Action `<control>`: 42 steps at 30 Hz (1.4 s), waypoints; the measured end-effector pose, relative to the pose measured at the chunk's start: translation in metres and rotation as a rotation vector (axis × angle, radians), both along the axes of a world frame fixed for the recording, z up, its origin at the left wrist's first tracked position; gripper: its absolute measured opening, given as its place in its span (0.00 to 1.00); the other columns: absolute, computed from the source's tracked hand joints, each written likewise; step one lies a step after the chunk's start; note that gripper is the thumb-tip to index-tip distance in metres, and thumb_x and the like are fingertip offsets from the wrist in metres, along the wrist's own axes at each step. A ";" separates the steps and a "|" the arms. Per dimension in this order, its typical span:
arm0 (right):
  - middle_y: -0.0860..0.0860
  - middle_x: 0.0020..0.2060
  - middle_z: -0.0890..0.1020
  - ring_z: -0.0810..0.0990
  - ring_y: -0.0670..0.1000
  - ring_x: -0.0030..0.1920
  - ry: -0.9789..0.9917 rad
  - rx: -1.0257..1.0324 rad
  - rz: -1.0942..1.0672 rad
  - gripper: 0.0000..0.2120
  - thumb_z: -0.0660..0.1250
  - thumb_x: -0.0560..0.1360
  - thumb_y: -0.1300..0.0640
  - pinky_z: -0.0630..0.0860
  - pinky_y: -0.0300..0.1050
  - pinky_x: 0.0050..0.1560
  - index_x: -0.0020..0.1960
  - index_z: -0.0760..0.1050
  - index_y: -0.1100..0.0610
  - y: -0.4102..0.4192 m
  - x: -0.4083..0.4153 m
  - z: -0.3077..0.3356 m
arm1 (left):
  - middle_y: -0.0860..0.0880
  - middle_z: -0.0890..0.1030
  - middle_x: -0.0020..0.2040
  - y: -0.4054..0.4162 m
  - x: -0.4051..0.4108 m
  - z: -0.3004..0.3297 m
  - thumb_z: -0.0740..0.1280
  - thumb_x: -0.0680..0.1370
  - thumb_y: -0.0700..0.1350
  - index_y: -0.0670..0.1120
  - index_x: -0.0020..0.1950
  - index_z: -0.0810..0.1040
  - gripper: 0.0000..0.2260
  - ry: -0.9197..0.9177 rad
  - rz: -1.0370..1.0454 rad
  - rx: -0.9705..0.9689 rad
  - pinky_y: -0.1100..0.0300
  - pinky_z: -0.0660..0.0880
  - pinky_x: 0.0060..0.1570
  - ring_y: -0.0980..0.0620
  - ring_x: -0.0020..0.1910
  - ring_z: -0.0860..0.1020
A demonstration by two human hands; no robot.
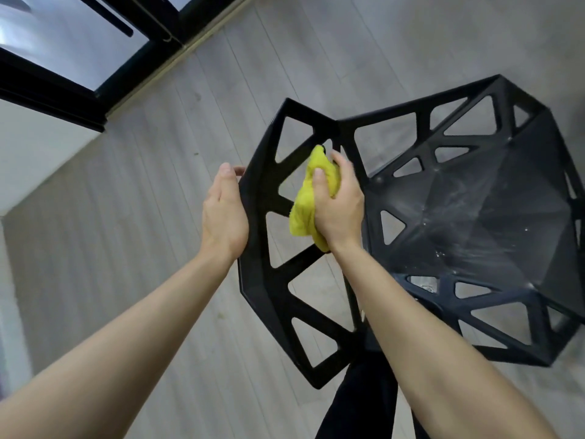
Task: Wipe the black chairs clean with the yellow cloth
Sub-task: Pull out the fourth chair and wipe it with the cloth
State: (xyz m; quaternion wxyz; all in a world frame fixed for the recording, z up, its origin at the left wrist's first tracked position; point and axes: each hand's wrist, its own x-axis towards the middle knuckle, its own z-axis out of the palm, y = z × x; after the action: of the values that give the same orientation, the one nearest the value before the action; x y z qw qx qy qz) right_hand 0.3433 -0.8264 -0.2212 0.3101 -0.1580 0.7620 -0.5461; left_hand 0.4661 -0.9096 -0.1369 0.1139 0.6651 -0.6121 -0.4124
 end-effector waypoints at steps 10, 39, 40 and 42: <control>0.52 0.65 0.79 0.78 0.53 0.67 0.031 -0.086 0.171 0.21 0.68 0.81 0.53 0.74 0.58 0.69 0.72 0.77 0.55 0.011 0.029 -0.013 | 0.51 0.85 0.55 0.001 0.001 0.000 0.49 0.88 0.61 0.57 0.59 0.82 0.23 -0.002 0.023 -0.017 0.49 0.76 0.65 0.50 0.59 0.81; 0.46 0.63 0.78 0.78 0.49 0.61 -0.096 0.036 0.093 0.19 0.68 0.82 0.42 0.78 0.54 0.65 0.71 0.73 0.45 0.009 -0.064 -0.057 | 0.55 0.81 0.50 0.004 -0.007 0.004 0.46 0.91 0.55 0.49 0.61 0.80 0.23 -0.198 -0.098 -0.189 0.74 0.68 0.46 0.66 0.49 0.77; 0.48 0.64 0.77 0.78 0.49 0.62 -0.070 0.027 0.077 0.21 0.69 0.81 0.39 0.77 0.52 0.65 0.71 0.73 0.45 -0.015 -0.077 -0.054 | 0.55 0.81 0.50 0.005 -0.006 0.003 0.46 0.91 0.54 0.49 0.61 0.79 0.23 -0.202 -0.102 -0.190 0.71 0.69 0.47 0.63 0.50 0.77; 0.49 0.67 0.71 0.75 0.50 0.66 -0.012 0.010 0.117 0.30 0.73 0.76 0.36 0.73 0.47 0.68 0.74 0.73 0.44 -0.047 -0.083 -0.050 | 0.55 0.81 0.50 0.004 -0.006 0.003 0.46 0.91 0.54 0.49 0.61 0.79 0.22 -0.202 -0.104 -0.193 0.69 0.68 0.47 0.61 0.50 0.78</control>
State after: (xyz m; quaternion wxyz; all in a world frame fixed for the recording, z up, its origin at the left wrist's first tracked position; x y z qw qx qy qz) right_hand 0.2606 -0.8730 -0.2711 0.3469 -0.1974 0.7524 -0.5240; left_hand 0.4602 -0.9055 -0.1335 0.0937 0.6565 -0.6908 -0.2879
